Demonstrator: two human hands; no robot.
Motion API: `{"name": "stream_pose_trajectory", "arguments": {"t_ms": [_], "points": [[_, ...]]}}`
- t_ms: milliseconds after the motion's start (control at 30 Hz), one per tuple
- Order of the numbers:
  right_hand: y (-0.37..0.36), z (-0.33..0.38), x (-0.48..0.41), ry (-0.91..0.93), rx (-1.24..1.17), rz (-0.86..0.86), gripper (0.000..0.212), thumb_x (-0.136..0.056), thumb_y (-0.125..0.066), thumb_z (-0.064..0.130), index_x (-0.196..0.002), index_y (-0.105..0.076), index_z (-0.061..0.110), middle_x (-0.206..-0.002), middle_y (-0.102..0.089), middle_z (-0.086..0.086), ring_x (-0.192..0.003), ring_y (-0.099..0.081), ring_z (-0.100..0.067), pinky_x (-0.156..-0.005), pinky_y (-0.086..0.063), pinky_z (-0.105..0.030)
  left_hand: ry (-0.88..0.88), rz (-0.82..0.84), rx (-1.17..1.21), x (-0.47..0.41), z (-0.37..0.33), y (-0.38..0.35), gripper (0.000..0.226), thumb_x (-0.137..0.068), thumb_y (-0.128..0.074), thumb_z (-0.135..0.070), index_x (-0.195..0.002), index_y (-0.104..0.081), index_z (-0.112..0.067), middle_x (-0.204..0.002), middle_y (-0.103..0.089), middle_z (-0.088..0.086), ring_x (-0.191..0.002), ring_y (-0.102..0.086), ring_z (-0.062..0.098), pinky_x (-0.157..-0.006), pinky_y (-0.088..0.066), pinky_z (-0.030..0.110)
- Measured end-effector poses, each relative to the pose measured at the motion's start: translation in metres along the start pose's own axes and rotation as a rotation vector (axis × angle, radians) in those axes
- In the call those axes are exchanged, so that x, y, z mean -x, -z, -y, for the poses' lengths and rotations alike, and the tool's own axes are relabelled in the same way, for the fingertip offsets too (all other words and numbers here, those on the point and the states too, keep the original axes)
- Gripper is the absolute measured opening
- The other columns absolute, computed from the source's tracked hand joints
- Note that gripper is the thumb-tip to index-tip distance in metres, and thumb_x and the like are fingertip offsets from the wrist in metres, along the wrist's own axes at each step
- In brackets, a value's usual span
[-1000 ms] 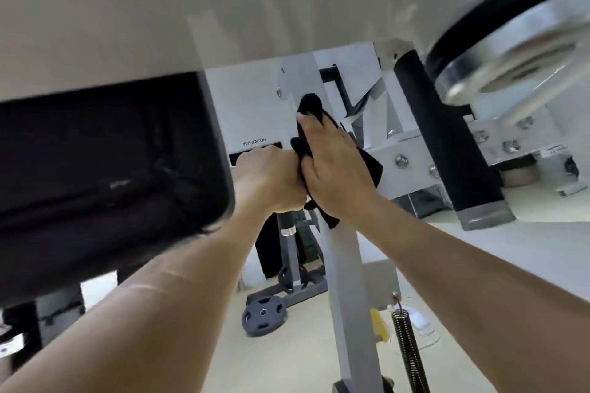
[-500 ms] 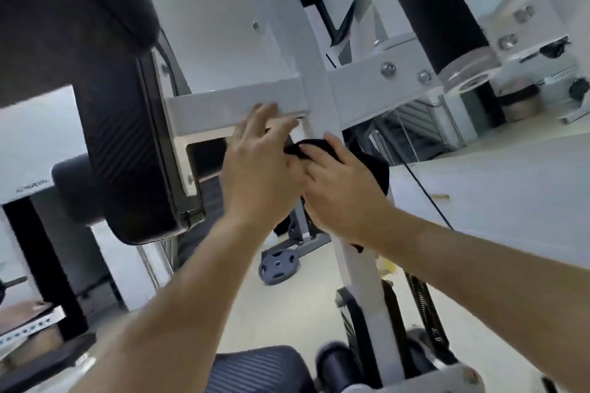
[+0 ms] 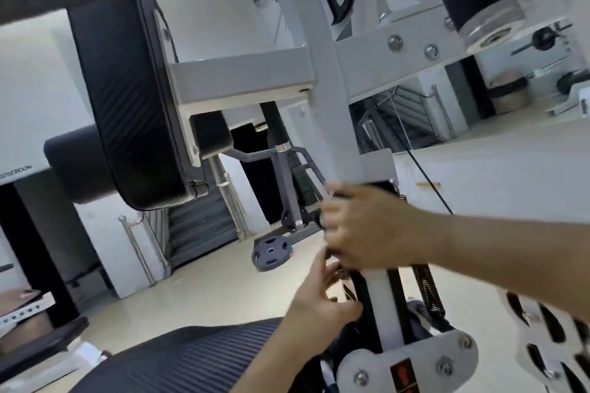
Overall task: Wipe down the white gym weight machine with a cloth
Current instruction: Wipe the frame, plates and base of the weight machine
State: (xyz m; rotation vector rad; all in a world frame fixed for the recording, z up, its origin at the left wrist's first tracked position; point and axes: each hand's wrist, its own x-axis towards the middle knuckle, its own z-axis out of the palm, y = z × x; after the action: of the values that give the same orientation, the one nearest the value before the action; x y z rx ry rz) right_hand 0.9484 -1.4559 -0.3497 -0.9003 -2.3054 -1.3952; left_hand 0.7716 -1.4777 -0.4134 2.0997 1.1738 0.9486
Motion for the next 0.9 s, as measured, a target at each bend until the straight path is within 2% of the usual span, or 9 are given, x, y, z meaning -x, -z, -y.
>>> {"name": "stream_pose_trajectory", "arguments": {"t_ms": [100,200,300,367,467,567,667,767,901], "points": [[0.006,-0.032,-0.002,-0.258,0.011,-0.152,0.045,-0.095,-0.036,0.051,-0.102,-0.067,0.019,-0.137,-0.054,-0.006,-0.141,-0.035,-0.024,-0.118,-0.014,-0.053,-0.040,-0.041,-0.126,-0.001,-0.001,-0.010,0.053,-0.073,-0.064,-0.033,-0.123,-0.052,-0.047,-0.114,-0.064,-0.026,-0.110,-0.057,-0.003,-0.096,-0.050,0.034],[-0.022,0.025,0.009,-0.509,-0.195,-0.330,0.042,-0.097,-0.042,0.039,-0.124,-0.062,0.013,-0.152,-0.040,-0.006,-0.148,-0.020,-0.024,-0.118,-0.018,-0.051,-0.083,-0.137,-0.243,0.001,-0.001,-0.021,0.037,-0.080,-0.058,-0.031,-0.110,-0.053,-0.051,-0.102,-0.065,-0.029,-0.091,-0.061,-0.005,-0.081,-0.054,0.029],[-0.052,0.095,0.034,-0.608,-0.433,-0.485,0.040,-0.100,-0.045,0.031,-0.129,-0.061,0.009,-0.152,-0.041,-0.003,-0.147,-0.022,-0.023,-0.115,-0.026,-0.051,-0.093,-0.212,-0.403,0.012,0.006,-0.031,0.031,-0.074,-0.055,-0.021,-0.101,-0.048,-0.034,-0.084,-0.062,-0.016,-0.072,-0.058,0.006,-0.061,-0.047,0.016],[-0.062,0.118,0.052,-0.667,-0.549,-0.526,0.042,-0.101,-0.043,0.027,-0.138,-0.052,0.010,-0.154,-0.037,-0.002,-0.146,-0.025,-0.022,-0.114,-0.029,-0.051,-0.173,-0.277,-0.582,0.023,0.009,-0.038,0.048,-0.076,-0.051,-0.019,-0.122,-0.046,-0.027,-0.086,-0.060,-0.014,-0.069,-0.052,0.007,-0.057,-0.039,0.010],[-0.063,0.153,0.074,-0.672,-0.674,-0.487,0.052,-0.097,-0.042,0.016,-0.147,-0.033,0.009,-0.156,-0.028,-0.005,-0.147,-0.023,-0.021,-0.114,-0.028,-0.048,-0.236,-0.297,-0.710,0.037,0.010,-0.042,0.079,-0.080,-0.048,-0.016,-0.152,-0.017,-0.024,-0.099,-0.061,-0.010,-0.081,-0.056,0.010,-0.062,-0.036,0.013],[-0.055,0.151,0.089,-0.700,-0.759,-0.500,0.048,-0.093,-0.044,0.015,-0.141,-0.046,0.010,-0.147,-0.045,-0.004,-0.140,-0.036,-0.016,-0.115,-0.030,-0.035,-0.225,-0.279,-0.780,0.047,0.005,-0.047,0.075,-0.084,-0.048,-0.017,-0.151,-0.017,-0.026,-0.086,-0.050,-0.016,-0.075,-0.049,0.009,-0.056,-0.034,0.014],[-0.041,0.108,0.075,-0.820,-0.699,-0.625,0.036,-0.088,-0.053,0.014,-0.122,-0.064,0.011,-0.123,-0.064,-0.001,-0.115,-0.052,-0.016,-0.104,-0.031,-0.012,-0.240,-0.308,-0.774,0.055,0.002,-0.050,0.070,-0.083,-0.049,-0.013,-0.145,-0.023,-0.028,-0.076,-0.035,-0.020,-0.073,-0.046,0.010,-0.049,-0.028,0.015],[-0.049,0.096,0.057,-1.004,-0.629,-0.656,0.035,-0.086,-0.063,0.006,-0.121,-0.063,0.006,-0.118,-0.062,-0.008,-0.107,-0.047,-0.021,-0.097,-0.035,-0.018,-0.236,-0.396,-0.640,0.048,0.009,-0.060,0.070,-0.080,-0.055,-0.007,-0.145,-0.033,-0.021,-0.097,-0.051,-0.013,-0.091,-0.048,0.011,-0.075,-0.044,0.022],[-0.068,0.171,0.083,-0.950,-0.528,-0.610,0.032,-0.094,-0.053,0.018,-0.120,-0.064,0.003,-0.104,-0.059,-0.007,-0.094,-0.053,-0.025,-0.083,-0.047,-0.035,-0.232,-0.504,-0.561,0.049,0.020,-0.077,0.074,-0.076,-0.058,-0.005,-0.146,-0.034,-0.013,-0.128,-0.048,-0.002,-0.114,-0.042,0.011,-0.098,-0.029,0.016]]}}
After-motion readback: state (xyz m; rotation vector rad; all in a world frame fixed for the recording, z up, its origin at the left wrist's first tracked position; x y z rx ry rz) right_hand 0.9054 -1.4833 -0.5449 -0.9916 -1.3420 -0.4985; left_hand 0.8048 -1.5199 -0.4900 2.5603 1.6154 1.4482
